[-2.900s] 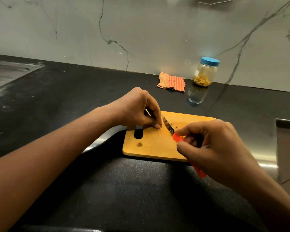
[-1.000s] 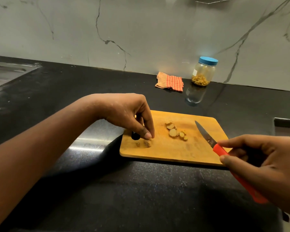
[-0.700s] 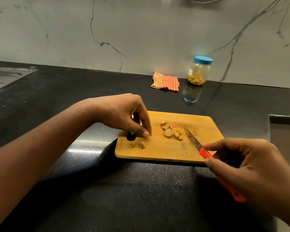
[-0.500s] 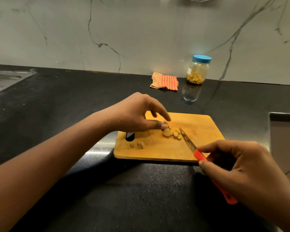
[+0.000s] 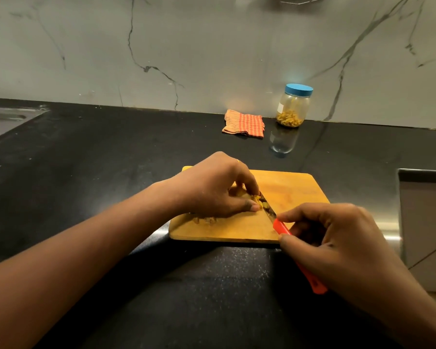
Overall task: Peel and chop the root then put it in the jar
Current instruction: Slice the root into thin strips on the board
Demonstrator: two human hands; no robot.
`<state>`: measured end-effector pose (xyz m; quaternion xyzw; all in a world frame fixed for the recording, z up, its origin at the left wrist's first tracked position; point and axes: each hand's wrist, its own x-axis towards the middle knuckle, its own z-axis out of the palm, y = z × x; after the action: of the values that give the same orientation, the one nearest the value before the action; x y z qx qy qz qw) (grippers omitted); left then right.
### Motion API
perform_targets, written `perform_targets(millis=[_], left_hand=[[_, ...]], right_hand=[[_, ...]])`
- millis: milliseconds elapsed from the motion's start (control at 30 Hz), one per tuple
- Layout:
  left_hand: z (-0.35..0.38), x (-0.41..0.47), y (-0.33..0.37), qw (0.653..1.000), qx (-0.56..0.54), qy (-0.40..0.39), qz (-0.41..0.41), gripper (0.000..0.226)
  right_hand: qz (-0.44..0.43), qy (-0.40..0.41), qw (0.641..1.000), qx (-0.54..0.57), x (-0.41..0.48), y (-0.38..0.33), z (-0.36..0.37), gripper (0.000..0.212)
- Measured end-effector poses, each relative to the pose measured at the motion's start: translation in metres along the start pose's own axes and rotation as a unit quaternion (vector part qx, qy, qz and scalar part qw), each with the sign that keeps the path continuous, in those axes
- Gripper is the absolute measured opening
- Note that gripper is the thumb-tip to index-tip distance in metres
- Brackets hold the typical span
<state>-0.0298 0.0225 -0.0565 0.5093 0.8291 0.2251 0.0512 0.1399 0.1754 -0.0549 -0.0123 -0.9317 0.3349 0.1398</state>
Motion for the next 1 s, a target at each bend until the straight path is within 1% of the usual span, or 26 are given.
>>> perform_targets(millis=[133, 300, 633, 800, 1000], left_hand=[[-0.003, -0.004, -0.001, 1.000, 0.021, 0.009, -0.001, 0.024], [-0.011, -0.008, -0.006, 0.999, 0.038, 0.006, -0.017, 0.020], [-0.017, -0.012, -0.013, 0.999, 0.018, 0.012, -0.038, 0.018], [-0.018, -0.012, -0.015, 0.999, -0.002, 0.014, -0.043, 0.015], [-0.021, -0.012, -0.018, 0.997, -0.036, 0.049, -0.041, 0.013]], right_hand=[[-0.007, 0.007, 1.000, 0.000, 0.009, -0.003, 0.008, 0.018], [-0.021, -0.006, 1.000, -0.005, 0.021, -0.008, 0.016, 0.019], [-0.012, -0.018, 1.000, 0.006, 0.031, -0.008, 0.021, 0.020], [-0.002, 0.024, 1.000, 0.018, 0.035, 0.001, 0.016, 0.018], [0.007, 0.069, 0.996, 0.047, 0.034, 0.010, 0.015, 0.018]])
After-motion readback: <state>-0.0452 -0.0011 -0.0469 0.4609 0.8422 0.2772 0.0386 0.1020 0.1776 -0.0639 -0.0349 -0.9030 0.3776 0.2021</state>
